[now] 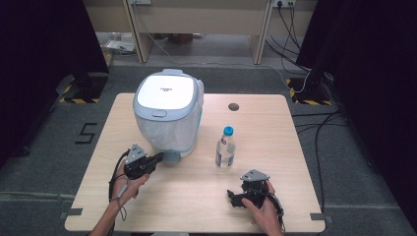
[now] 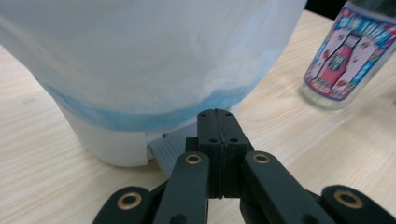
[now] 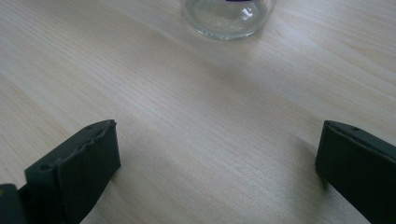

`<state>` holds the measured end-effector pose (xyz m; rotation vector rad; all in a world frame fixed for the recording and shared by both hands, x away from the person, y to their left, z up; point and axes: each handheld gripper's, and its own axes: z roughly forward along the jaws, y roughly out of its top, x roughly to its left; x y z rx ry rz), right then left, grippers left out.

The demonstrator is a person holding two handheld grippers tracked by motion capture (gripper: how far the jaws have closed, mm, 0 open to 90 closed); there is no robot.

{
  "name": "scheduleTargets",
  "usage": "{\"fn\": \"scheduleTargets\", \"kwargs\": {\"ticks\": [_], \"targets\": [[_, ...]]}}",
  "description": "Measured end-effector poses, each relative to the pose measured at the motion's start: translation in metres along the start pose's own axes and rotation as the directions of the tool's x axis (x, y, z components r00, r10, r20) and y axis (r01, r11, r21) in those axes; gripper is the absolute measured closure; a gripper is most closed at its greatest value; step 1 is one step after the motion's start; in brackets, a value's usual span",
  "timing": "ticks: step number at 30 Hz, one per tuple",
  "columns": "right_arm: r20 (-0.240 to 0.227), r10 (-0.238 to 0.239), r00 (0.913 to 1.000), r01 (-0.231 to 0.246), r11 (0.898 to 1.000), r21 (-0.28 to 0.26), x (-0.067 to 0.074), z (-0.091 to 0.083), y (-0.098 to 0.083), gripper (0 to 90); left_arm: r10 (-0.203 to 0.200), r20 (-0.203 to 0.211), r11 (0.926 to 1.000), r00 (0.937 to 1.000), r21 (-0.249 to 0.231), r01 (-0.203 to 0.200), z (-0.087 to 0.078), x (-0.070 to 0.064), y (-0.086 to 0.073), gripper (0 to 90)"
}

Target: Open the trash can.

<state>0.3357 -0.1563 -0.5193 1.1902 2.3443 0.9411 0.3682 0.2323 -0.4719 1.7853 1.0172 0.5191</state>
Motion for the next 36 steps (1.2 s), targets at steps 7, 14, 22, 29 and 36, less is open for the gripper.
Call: {"fn": "scheduleTargets", "kwargs": {"ticks": [7, 14, 22, 29, 36], "targets": [[0.0, 0.0, 1.0, 0.0, 1.0, 0.001, 0.0, 0.0, 0.0, 0.2, -0.024, -0.018, 0.9992, 0.9996, -0.032, 0.024, -0.022, 0.003, 0.018, 89.6], [-0.001, -0.002, 1.0, 0.002, 1.0, 0.0, 0.0, 0.0, 0.0, 0.1, -0.046, -0.002, 0.9981, 0.9989, -0.042, 0.046, -0.037, 0.008, 0.027, 89.6], [-0.001, -0.001, 1.0, 0.001, 1.0, 0.0, 0.0, 0.0, 0.0, 0.1, -0.043, 0.011, 0.9974, 0.999, -0.058, 0.043, -0.05, 0.009, 0.039, 89.6], [-0.001, 0.0, 1.0, 0.0, 1.0, 0.001, 0.0, 0.0, 0.0, 0.1, -0.044, 0.032, 0.9965, 0.9985, -0.07, 0.047, -0.056, 0.011, 0.053, 89.7], [-0.001, 0.0, 1.0, 0.0, 1.0, 0.001, 0.0, 0.0, -0.001, 0.1, -0.034, 0.058, 0.9938, 0.9977, -0.103, 0.039, -0.063, 0.007, 0.066, 89.6]]}}
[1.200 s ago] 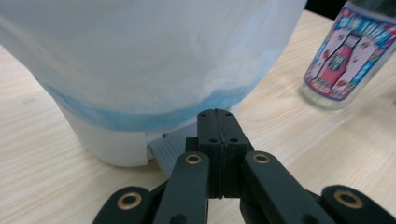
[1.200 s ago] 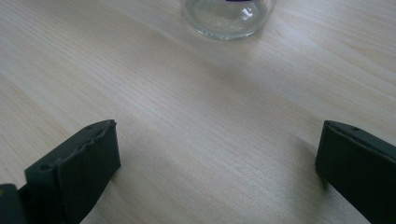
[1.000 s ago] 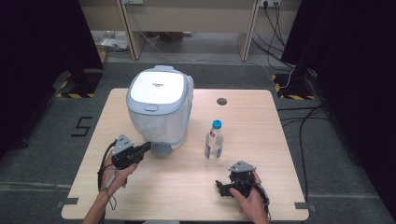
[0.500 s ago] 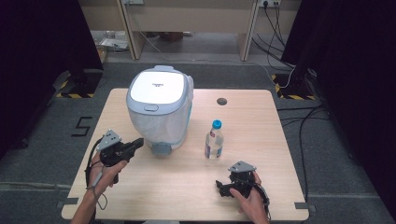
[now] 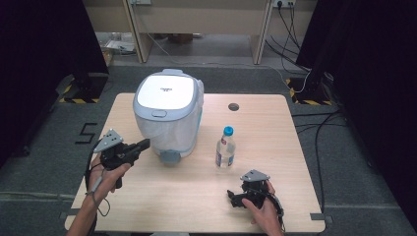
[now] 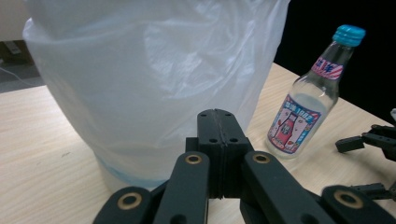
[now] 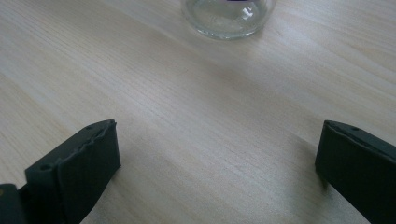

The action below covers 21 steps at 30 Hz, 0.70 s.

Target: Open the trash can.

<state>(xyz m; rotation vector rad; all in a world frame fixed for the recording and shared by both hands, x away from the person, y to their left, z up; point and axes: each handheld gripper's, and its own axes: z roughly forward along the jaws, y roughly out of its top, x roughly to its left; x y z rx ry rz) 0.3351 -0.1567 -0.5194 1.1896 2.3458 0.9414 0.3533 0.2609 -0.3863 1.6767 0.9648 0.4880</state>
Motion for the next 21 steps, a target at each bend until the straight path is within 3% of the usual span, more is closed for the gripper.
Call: {"fn": "scheduleTargets", "kwargs": {"ticks": [11, 21], "targets": [[0.001, 0.001, 1.0, -0.001, 1.0, 0.0, 0.0, 0.0, 0.0, 0.2, 0.029, 0.017, 0.998, 0.9994, -0.057, -0.028, -0.019, -0.007, 0.025, 89.6], [0.001, 0.001, 1.0, -0.001, 1.0, 0.0, 0.0, 0.0, 0.0, 0.1, 0.039, 0.03, 0.9974, 0.9988, -0.061, -0.038, -0.013, -0.009, 0.038, 89.7]]}}
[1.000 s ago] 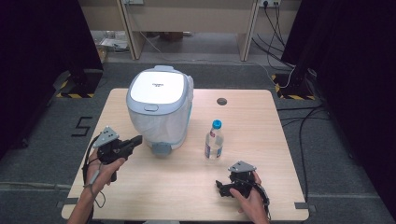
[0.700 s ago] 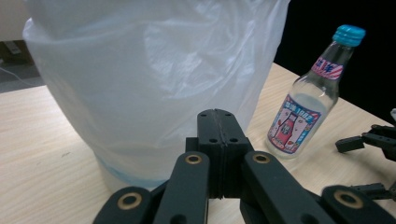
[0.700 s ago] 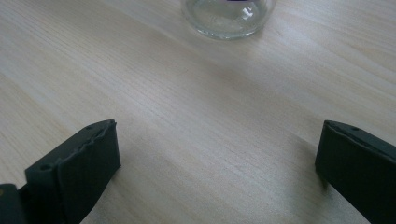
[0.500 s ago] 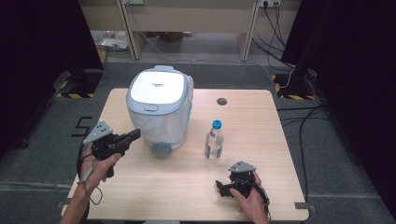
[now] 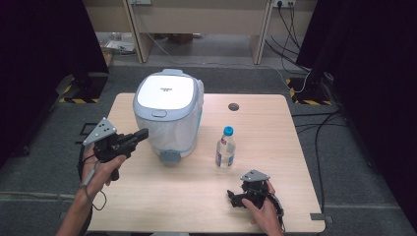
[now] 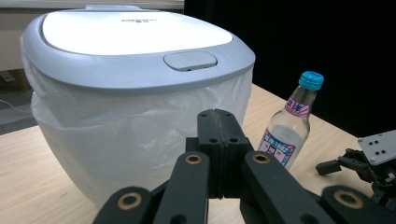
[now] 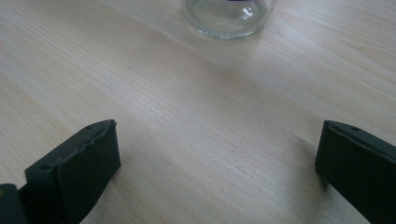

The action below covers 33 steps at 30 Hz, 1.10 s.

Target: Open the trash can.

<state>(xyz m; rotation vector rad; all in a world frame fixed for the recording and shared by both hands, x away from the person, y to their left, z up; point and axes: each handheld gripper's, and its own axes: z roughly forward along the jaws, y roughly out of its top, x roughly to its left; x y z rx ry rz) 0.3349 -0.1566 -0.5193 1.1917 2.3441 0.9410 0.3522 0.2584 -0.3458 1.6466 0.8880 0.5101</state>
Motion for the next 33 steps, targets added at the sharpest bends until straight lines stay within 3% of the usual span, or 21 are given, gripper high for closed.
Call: {"fn": "scheduleTargets", "kwargs": {"ticks": [21, 33], "targets": [[0.001, -0.005, 1.0, 0.005, 1.0, -0.003, 0.0, 0.0, 0.0, 0.1, 0.023, 0.007, 0.9995, 0.9997, -0.023, -0.023, 0.009, 0.0, 0.027, 89.6], [0.0, -0.002, 1.0, 0.002, 1.0, -0.001, 0.0, 0.0, 0.0, 0.1, 0.011, 0.002, 0.9995, 0.9999, -0.029, -0.011, 0.022, 0.005, 0.041, 89.6]]}}
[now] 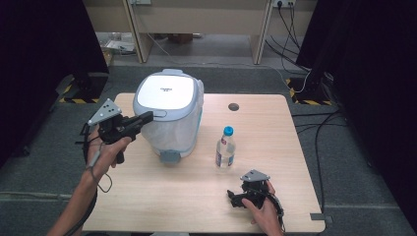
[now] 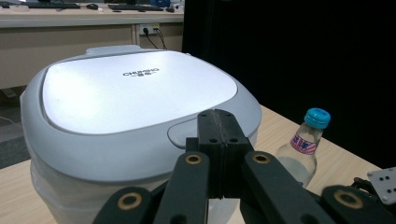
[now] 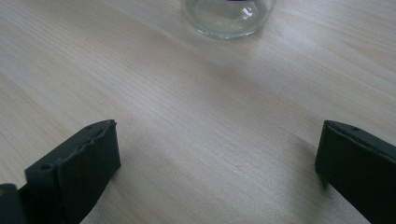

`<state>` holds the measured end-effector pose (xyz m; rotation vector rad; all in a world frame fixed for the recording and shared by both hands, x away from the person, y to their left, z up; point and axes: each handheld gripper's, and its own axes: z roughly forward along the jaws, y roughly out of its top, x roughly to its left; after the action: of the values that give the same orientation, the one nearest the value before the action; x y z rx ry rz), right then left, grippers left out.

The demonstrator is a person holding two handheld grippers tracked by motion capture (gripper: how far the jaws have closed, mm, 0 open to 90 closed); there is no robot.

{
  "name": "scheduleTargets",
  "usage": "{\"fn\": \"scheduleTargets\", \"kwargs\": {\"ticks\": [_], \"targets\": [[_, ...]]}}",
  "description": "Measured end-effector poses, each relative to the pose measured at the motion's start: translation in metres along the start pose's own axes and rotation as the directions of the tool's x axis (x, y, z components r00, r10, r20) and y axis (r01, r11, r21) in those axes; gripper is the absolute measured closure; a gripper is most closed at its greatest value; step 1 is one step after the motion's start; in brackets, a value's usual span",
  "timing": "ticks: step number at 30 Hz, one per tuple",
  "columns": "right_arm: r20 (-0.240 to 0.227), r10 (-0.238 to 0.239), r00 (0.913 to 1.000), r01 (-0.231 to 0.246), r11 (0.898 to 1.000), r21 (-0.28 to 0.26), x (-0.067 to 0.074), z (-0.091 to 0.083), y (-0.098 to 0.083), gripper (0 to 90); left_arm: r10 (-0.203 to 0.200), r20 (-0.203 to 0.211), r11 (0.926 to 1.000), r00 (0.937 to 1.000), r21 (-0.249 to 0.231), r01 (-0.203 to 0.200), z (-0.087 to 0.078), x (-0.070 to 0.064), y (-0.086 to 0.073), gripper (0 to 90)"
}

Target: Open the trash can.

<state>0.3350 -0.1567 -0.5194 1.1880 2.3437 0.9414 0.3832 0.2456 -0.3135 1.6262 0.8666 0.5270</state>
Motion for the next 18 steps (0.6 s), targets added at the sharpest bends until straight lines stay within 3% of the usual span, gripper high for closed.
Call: {"fn": "scheduleTargets", "kwargs": {"ticks": [18], "targets": [[0.0, 0.0, 1.0, 0.0, 1.0, -0.001, 0.0, 0.0, 0.0, 0.1, 0.006, -0.021, 0.9999, 0.9998, 0.014, -0.006, 0.022, 0.004, 0.006, 89.6]]}}
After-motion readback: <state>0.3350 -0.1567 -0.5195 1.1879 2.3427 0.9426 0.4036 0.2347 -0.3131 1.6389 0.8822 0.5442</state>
